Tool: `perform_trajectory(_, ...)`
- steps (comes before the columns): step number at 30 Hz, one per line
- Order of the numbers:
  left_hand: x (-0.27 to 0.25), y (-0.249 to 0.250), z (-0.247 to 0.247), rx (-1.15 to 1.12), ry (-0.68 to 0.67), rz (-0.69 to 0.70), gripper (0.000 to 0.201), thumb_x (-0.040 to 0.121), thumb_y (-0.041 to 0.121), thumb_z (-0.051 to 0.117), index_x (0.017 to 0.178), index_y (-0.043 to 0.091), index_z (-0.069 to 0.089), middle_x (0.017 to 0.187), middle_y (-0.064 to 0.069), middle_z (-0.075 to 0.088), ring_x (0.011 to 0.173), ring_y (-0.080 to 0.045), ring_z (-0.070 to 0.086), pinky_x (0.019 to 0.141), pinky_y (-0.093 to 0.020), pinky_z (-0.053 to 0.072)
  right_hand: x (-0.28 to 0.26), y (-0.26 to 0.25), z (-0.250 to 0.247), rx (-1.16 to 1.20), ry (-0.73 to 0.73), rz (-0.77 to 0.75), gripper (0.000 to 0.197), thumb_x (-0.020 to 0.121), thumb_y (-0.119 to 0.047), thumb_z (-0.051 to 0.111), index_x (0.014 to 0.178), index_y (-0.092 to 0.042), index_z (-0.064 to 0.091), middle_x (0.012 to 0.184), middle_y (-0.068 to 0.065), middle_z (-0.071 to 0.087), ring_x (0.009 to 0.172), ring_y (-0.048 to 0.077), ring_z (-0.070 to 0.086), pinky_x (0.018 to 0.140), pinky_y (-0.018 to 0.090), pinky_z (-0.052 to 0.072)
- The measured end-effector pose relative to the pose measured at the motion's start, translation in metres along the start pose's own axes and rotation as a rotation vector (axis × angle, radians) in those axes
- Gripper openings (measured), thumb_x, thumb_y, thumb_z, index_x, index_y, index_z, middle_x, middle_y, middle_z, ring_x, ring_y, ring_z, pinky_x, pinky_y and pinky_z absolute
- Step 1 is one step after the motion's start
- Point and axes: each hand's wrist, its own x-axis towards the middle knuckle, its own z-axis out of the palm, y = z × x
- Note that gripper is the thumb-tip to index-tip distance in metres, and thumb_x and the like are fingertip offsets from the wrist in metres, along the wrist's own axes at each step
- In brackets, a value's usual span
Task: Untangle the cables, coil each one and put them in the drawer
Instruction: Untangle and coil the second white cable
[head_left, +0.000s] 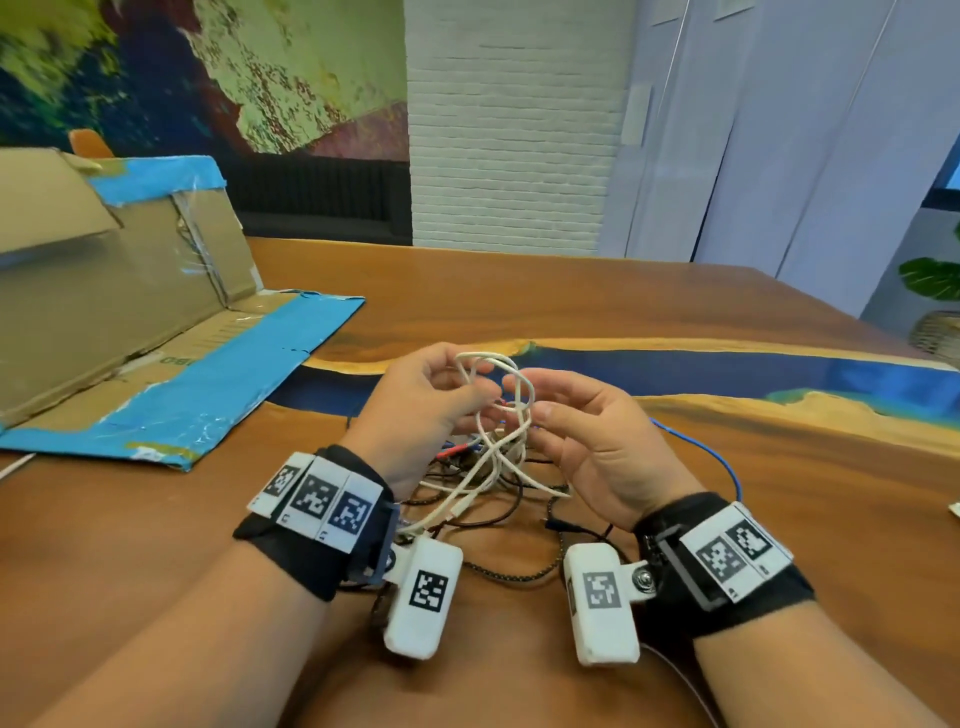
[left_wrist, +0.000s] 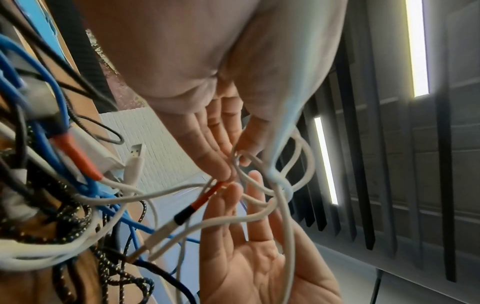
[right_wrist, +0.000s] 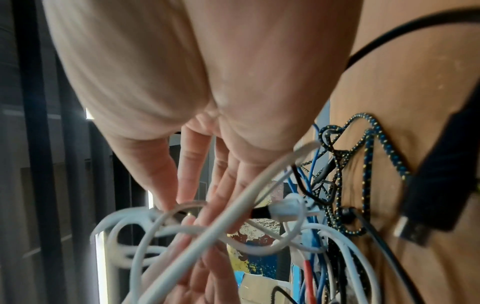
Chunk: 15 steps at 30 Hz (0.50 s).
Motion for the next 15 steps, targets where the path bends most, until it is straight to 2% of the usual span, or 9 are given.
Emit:
perform_trajectory(3, -0.004, 0.001, -0.005, -0.069, -0.023, 0.017, 0.008, 0.089, -0.007, 0.068, 0.093, 0.0, 0.068, 0.079, -0.014, 0.072, 0.063, -0.023, 0.071, 0.057, -0.029, 0.057, -0.002, -0.001, 0.002, -0.078, -0.052, 0.063, 0.046, 0.079, 0.0, 0.069, 0.124, -0.003, 0.066, 0.123, 0.018, 0.071, 0.107, 0.031, 0.069, 0.099, 0.044, 0.055)
perform_trajectory(6, -0.005, 0.002, -0.004, -0.098, -0.012, 0.026, 0.012, 0.088, -0.006, 0.068, 0.096, 0.003, 0.071, 0.078, -0.011, 0.068, 0.064, -0.019, 0.069, 0.057, -0.029, 0.057, -0.002, -0.002, 0.001, -0.166, -0.108, 0.063, 0.041, 0.084, 0.002, 0.073, 0.124, -0.003, 0.068, 0.123, 0.028, 0.067, 0.1, 0.034, 0.064, 0.088, 0.045, 0.056)
perform_trajectory(7, -0.005, 0.002, -0.004, -0.1, 0.008, 0.04, 0.015, 0.088, -0.005, 0.069, 0.099, 0.004, 0.072, 0.08, -0.01, 0.067, 0.064, -0.018, 0.067, 0.058, -0.029, 0.057, -0.002, 0.0, -0.002, -0.181, -0.12, 0.064, 0.042, 0.081, 0.001, 0.075, 0.122, -0.004, 0.07, 0.117, 0.027, 0.068, 0.095, 0.032, 0.064, 0.081, 0.04, 0.055)
perform_trajectory(9, -0.004, 0.004, -0.003, -0.113, 0.044, 0.084, 0.017, 0.088, -0.004, 0.07, 0.099, 0.008, 0.071, 0.078, -0.005, 0.065, 0.065, -0.016, 0.062, 0.058, -0.028, 0.055, -0.001, 0.0, -0.004, -0.259, -0.12, 0.073, 0.042, 0.075, -0.003, 0.078, 0.116, -0.012, 0.075, 0.103, 0.013, 0.072, 0.081, 0.023, 0.062, 0.066, 0.03, 0.051)
perform_trajectory(11, -0.003, 0.007, -0.004, -0.157, 0.068, 0.118, 0.012, 0.088, 0.0, 0.07, 0.096, 0.01, 0.07, 0.075, -0.001, 0.062, 0.062, -0.013, 0.056, 0.056, -0.024, 0.051, -0.001, 0.001, -0.006, -0.409, -0.116, 0.067, 0.031, 0.077, -0.006, 0.083, 0.106, -0.016, 0.079, 0.086, 0.003, 0.072, 0.065, 0.016, 0.054, 0.055, 0.028, 0.042)
perform_trajectory(13, -0.002, 0.01, -0.008, -0.191, 0.092, 0.128, 0.006, 0.091, 0.005, 0.067, 0.095, 0.009, 0.07, 0.072, 0.001, 0.06, 0.056, -0.01, 0.052, 0.051, -0.02, 0.045, 0.0, 0.001, -0.006, -0.502, -0.056, 0.051, 0.005, 0.087, -0.011, 0.078, 0.091, -0.013, 0.079, 0.066, -0.002, 0.063, 0.05, 0.014, 0.042, 0.049, 0.03, 0.034)
perform_trajectory(15, -0.001, 0.012, -0.014, -0.182, 0.117, 0.125, 0.006, 0.095, 0.008, 0.064, 0.095, 0.009, 0.07, 0.066, 0.004, 0.058, 0.049, -0.011, 0.043, 0.047, -0.024, 0.03, 0.003, 0.001, -0.009, -0.48, 0.082, 0.026, 0.013, 0.092, -0.016, 0.073, 0.08, -0.013, 0.076, 0.059, -0.001, 0.051, 0.041, 0.013, 0.032, 0.044, 0.028, 0.029)
